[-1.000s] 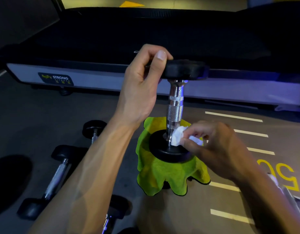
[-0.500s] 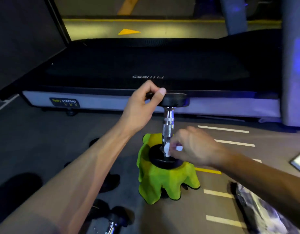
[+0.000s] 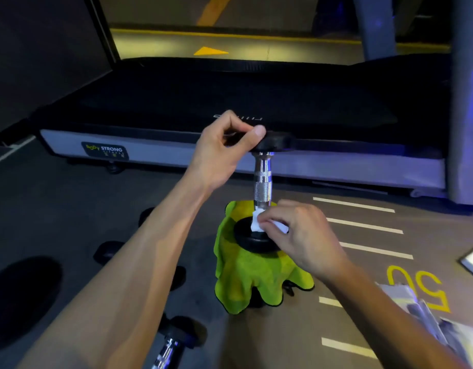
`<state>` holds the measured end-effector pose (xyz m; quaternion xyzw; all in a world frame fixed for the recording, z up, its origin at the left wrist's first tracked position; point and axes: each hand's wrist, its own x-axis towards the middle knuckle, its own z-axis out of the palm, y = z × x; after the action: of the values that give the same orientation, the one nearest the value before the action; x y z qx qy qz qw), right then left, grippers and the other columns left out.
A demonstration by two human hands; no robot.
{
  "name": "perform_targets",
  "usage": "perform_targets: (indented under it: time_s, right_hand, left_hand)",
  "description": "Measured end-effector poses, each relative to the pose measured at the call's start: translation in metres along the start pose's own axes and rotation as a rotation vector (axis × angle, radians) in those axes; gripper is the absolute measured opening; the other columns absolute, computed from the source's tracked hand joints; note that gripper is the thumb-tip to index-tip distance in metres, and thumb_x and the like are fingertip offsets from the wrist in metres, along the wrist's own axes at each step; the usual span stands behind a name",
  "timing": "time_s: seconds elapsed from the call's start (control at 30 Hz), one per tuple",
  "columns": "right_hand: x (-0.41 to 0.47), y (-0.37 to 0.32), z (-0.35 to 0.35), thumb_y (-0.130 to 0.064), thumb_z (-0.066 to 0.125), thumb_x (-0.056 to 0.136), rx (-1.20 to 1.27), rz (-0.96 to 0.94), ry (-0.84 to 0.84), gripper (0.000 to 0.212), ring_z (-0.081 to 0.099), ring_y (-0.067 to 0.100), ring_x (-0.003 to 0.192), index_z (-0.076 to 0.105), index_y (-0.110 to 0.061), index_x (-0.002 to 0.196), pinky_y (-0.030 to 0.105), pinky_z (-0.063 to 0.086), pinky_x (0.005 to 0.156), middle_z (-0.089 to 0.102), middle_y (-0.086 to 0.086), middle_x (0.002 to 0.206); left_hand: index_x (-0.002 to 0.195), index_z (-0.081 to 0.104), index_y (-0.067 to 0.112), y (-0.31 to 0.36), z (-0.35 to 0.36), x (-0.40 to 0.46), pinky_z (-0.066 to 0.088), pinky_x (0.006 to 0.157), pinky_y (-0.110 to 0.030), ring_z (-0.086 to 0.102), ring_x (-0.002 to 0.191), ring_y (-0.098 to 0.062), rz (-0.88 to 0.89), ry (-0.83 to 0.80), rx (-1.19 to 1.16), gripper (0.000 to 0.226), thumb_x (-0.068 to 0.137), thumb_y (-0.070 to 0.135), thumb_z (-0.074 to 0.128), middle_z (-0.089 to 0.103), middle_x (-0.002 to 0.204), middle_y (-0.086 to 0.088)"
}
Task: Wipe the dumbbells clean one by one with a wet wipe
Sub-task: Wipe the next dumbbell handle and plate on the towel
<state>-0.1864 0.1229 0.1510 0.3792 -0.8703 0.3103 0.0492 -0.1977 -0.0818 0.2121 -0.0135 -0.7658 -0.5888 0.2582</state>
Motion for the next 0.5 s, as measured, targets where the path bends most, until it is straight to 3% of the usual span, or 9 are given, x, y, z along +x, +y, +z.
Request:
perform_targets:
  time_s: [0.07,0.13,0.23,0.37,0.43,0.5]
  right_hand:
    - [-0.002,0.009,0.009,-0.017,0.077,0.092,0.154,0.04,0.057,0.012,0.057,-0.002,0.073,0.081,-0.028,0.091,0.01,0.034,0.063,0.058,-0.025,0.078]
    - [-0.002,0.011,0.015,-0.014,0.078,0.091,0.208,0.058,0.087,0.012,0.055,0.002,0.068,0.081,-0.025,0.09,0.009,0.032,0.061,0.057,-0.022,0.077]
    - [-0.001,0.009,0.017,-0.015,0.076,0.093,0.158,0.008,0.122,0.011,0.055,-0.008,0.071,0.081,-0.024,0.092,0.007,0.033,0.064,0.056,-0.028,0.08]
    - [0.022,0.007,0.011,-0.022,0.072,0.097,0.079,-0.074,0.32,0.008,0.056,0.011,0.07,0.08,-0.022,0.099,0.027,0.043,0.065,0.061,-0.006,0.082]
    - [0.033,0.008,0.008,-0.019,0.074,0.097,0.08,-0.086,0.398,0.007,0.055,0.011,0.07,0.08,-0.02,0.1,0.025,0.043,0.067,0.061,-0.005,0.082]
    - [0.029,0.011,0.013,-0.019,0.072,0.097,0.11,-0.096,0.373,0.009,0.06,0.012,0.073,0.08,-0.021,0.101,0.025,0.046,0.068,0.066,-0.006,0.085]
  left_hand:
    - [0.079,0.061,0.027,-0.001,0.001,-0.002,0.044,0.071,-0.026,0.054,0.068,-0.002,0.005,0.004,-0.026,0.024,0.096,0.028,0.076,0.066,0.075,0.015]
    - [0.079,0.06,0.025,-0.002,0.003,-0.003,0.044,0.07,-0.027,0.054,0.067,-0.003,0.009,0.01,-0.047,0.024,0.097,0.027,0.076,0.065,0.074,0.015]
    - [0.081,0.059,0.02,-0.001,0.005,-0.005,0.045,0.07,-0.022,0.054,0.066,-0.001,0.024,0.006,-0.058,0.024,0.099,0.019,0.074,0.065,0.075,0.012]
    - [0.081,0.058,0.021,-0.002,0.003,-0.004,0.044,0.069,-0.02,0.054,0.066,0.0,0.043,-0.015,-0.063,0.024,0.099,0.019,0.073,0.062,0.073,0.013]
    - [0.081,0.057,0.02,-0.003,0.002,-0.003,0.046,0.069,-0.022,0.055,0.067,-0.002,0.033,-0.02,-0.074,0.024,0.099,0.02,0.072,0.063,0.075,0.011]
    - [0.081,0.058,0.022,-0.004,0.002,-0.002,0.047,0.07,-0.023,0.056,0.069,-0.003,0.027,-0.02,-0.092,0.023,0.099,0.023,0.072,0.065,0.077,0.01]
